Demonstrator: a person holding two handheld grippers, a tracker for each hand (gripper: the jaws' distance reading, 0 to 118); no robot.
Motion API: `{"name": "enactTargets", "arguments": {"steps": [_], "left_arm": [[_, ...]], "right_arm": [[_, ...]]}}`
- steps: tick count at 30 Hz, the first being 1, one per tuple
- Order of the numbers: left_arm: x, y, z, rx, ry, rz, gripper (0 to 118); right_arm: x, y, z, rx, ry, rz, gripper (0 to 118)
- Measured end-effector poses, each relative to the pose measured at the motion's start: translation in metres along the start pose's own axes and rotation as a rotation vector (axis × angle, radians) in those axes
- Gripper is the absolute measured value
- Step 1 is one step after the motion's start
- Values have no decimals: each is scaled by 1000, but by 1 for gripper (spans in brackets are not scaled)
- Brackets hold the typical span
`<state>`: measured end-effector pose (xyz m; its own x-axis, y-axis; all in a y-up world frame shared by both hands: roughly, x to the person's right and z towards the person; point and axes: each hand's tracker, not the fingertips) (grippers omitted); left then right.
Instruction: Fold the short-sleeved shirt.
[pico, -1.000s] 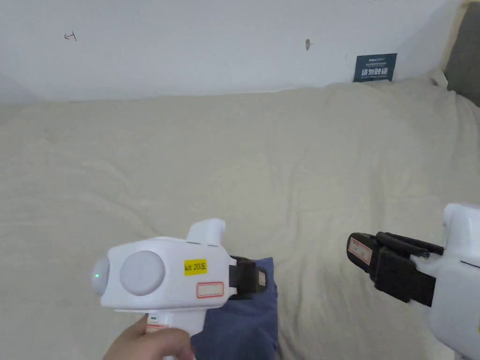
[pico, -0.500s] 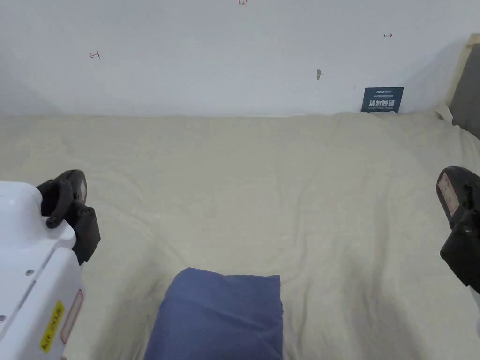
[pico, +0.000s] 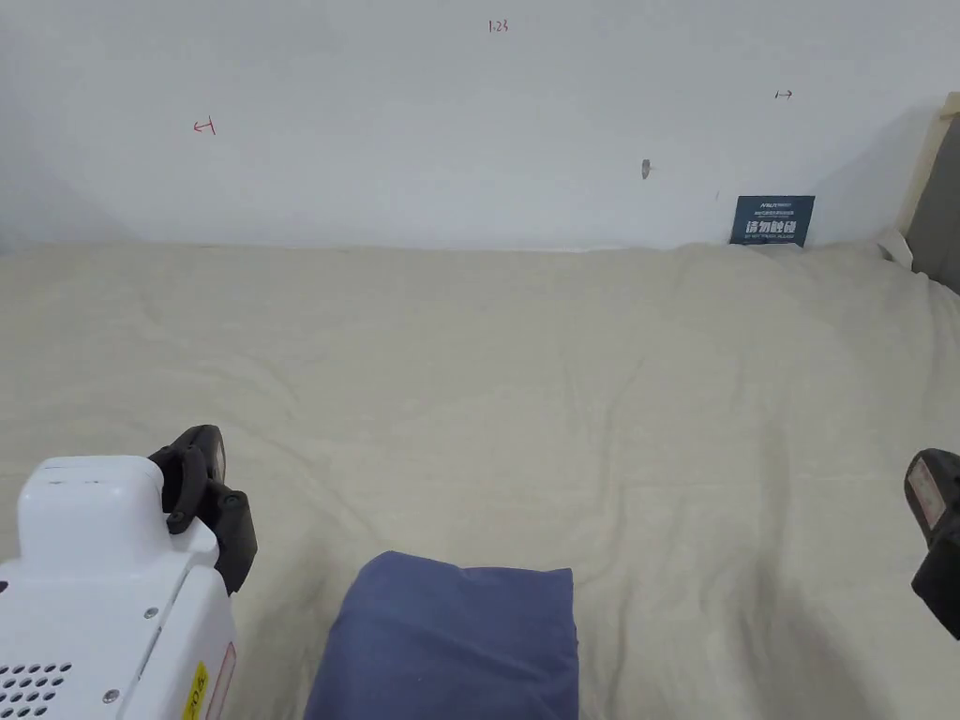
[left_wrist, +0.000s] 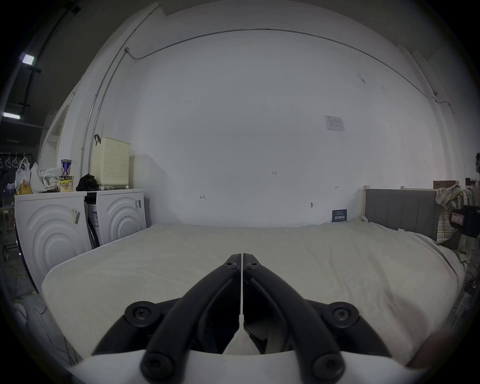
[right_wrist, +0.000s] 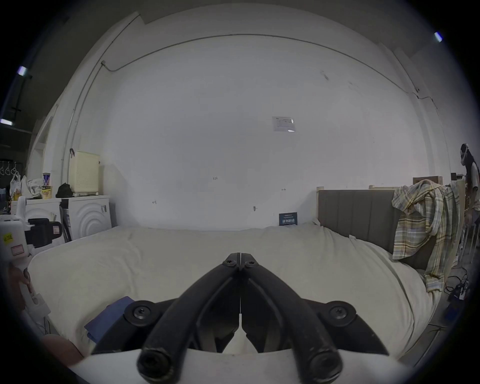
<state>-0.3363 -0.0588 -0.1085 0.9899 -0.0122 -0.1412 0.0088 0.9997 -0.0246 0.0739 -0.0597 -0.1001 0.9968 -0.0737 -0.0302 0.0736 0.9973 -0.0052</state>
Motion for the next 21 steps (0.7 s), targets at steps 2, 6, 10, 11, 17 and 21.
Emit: {"name": "enactTargets", "arguments": {"steps": [2,6,10,11,17,21], "left_arm": [[-4,0,-2,-6,4,14,1],[-16,7,-6,-18,-28,24,1],[-37,2,-15,-176,-156,116,1],[-41,-3,-18,-236,-172,130,1],[-65,-43,-19,-373,-153,209,1],[-75,-57,-29,-462,-171,272,1]], "right_arm": [[2,2,-1,6,-6,-29,0],[-3,18,-5,30,-5,-40,0],[-25,42,-32,30,214,-13,0],[-34,44,-44,-17,273,10,0],[-117,-12,-141,-798,597,262,0],[-147,-94,-161,-1102,589,409,0]]}}
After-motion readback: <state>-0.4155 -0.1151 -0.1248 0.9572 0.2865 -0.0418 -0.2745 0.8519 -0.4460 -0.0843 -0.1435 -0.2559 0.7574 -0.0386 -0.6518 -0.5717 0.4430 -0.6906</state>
